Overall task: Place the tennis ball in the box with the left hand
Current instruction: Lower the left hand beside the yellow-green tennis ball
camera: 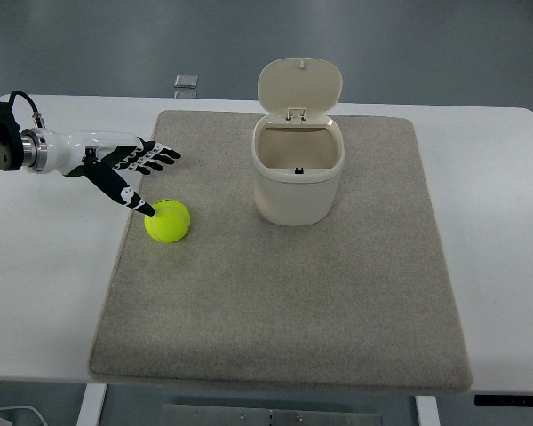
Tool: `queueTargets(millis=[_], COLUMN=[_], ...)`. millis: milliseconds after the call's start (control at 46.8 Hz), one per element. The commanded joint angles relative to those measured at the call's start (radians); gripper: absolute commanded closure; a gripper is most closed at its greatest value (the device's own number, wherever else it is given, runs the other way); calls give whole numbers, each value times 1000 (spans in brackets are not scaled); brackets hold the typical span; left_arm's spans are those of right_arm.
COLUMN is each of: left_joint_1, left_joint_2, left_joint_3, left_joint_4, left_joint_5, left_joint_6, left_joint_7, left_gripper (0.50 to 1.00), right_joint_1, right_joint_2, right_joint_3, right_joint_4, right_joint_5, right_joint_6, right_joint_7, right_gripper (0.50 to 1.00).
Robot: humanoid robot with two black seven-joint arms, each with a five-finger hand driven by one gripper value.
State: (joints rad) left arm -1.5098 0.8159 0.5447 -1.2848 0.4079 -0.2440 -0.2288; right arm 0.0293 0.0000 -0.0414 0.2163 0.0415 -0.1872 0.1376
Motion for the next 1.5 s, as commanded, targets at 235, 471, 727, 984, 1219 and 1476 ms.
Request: queueTargets(millis=[235, 471, 727, 984, 1219, 1476], left_joint_1=[-27, -30, -41, -44, -38, -26], left_joint_2=[3, 14, 28, 19, 3, -8], left_joint_3=[3, 34, 41, 40, 38, 38], left_joint_4=[-80, -91, -91, -91, -87, -84], left_joint_5=[2, 52, 175, 209, 239, 239], left_joint_6=[25, 32, 43, 46, 49, 75], left_joint_7=[0, 0, -1, 0, 0, 0], left_gripper=[508, 506, 506, 506, 506, 506], right_joint_1=[0, 0, 0, 0, 0, 0], right_joint_2=[0, 0, 0, 0, 0, 0], right_joint_3=[0, 0, 0, 0, 0, 0], right_joint_4=[0, 0, 0, 0, 0, 0], right_joint_5=[0, 0, 0, 0, 0, 0], right_joint_6=[0, 0, 0, 0, 0, 0], right_joint_7=[0, 0, -1, -1, 0, 0], right_gripper=[562, 562, 562, 562, 562, 562])
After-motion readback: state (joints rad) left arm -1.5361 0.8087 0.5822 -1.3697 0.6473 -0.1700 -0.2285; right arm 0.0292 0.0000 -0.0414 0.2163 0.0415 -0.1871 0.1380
